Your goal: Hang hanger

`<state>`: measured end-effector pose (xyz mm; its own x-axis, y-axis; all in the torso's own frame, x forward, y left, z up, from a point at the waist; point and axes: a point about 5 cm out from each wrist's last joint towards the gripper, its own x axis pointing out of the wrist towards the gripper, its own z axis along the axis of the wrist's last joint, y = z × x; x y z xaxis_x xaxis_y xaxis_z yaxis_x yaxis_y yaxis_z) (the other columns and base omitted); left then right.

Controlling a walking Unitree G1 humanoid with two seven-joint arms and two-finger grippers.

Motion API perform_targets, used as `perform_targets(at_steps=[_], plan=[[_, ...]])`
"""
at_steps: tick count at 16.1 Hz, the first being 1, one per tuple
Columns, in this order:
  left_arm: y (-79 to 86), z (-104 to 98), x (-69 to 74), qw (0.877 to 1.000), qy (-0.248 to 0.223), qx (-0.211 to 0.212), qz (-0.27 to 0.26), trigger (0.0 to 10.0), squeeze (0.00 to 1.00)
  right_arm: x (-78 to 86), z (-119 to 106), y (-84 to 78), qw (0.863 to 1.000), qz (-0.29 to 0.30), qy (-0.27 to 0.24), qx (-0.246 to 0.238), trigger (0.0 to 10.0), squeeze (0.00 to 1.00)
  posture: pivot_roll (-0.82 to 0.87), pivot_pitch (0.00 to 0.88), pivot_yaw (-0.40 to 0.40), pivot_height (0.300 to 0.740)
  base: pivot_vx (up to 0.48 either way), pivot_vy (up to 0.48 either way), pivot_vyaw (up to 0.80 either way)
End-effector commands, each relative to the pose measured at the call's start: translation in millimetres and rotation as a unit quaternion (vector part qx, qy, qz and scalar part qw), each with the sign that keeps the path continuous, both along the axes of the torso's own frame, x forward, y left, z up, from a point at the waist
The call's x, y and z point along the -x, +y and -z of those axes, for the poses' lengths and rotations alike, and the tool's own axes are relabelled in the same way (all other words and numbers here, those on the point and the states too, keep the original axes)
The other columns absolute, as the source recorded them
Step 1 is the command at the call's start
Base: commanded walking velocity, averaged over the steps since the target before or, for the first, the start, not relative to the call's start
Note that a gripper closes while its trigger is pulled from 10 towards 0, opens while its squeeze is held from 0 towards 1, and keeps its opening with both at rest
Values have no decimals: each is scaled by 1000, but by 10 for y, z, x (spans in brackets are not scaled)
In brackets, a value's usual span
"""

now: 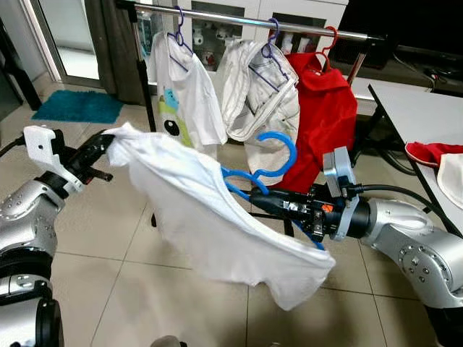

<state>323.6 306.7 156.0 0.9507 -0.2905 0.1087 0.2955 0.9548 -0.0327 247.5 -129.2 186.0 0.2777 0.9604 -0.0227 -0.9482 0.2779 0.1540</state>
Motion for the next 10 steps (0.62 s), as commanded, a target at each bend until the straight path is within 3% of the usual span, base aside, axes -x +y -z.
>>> perform_targets(at_steps=[1, 3, 4, 5, 6, 7, 8, 9, 10], plan=[[188, -112, 12, 997, -22, 13, -69, 0, 0, -8, -89, -31, 1000, 2, -22, -1, 10000, 0, -101, 0, -47, 740, 0, 0, 0], [241, -149, 12, 995, -34, 33, -92, 0, 0, -16, -89, -41, 1000, 5, -22, 0, 10000, 0, -101, 0, -46, 740, 0, 0, 0], [166, -124, 12, 998, -27, 18, -58, 0, 0, -17, -91, -45, 1000, 6, -22, 0, 10000, 0, -101, 0, -48, 740, 0, 0, 0], [-23, -54, 26, 1000, -13, -5, 22, 3686, 0, -20, -94, -40, 1000, 5, -22, -1, 10000, 0, -100, 0, -49, 740, 0, 0, 0], [-51, -44, 27, 999, -13, -6, 32, 10000, 0, -21, -94, -38, 1000, 5, -22, -1, 10000, 0, -100, 0, -49, 740, 0, 0, 0], [-234, 40, 83, 993, 5, -31, 113, 10000, 0, -26, -93, -31, 1000, 5, -23, -1, 10000, 0, -99, 0, -47, 740, 0, 0, 0], [-292, 72, 108, 989, 11, -41, 138, 10000, 1000, -28, -92, -30, 1000, 5, -23, -1, 10000, 0, -98, 0, -47, 740, 0, 0, 0], [-421, 182, 217, 974, 43, -87, 204, 10000, 1000, -36, -95, -27, 1000, 7, -23, -2, 10000, 0, -98, 0, -46, 740, 0, 0, 0], [-479, 228, 298, 966, 57, -106, 231, 10000, 1000, -41, -98, -26, 1000, 8, -23, -2, 10000, 0, -98, 0, -46, 740, 0, 0, 0]])
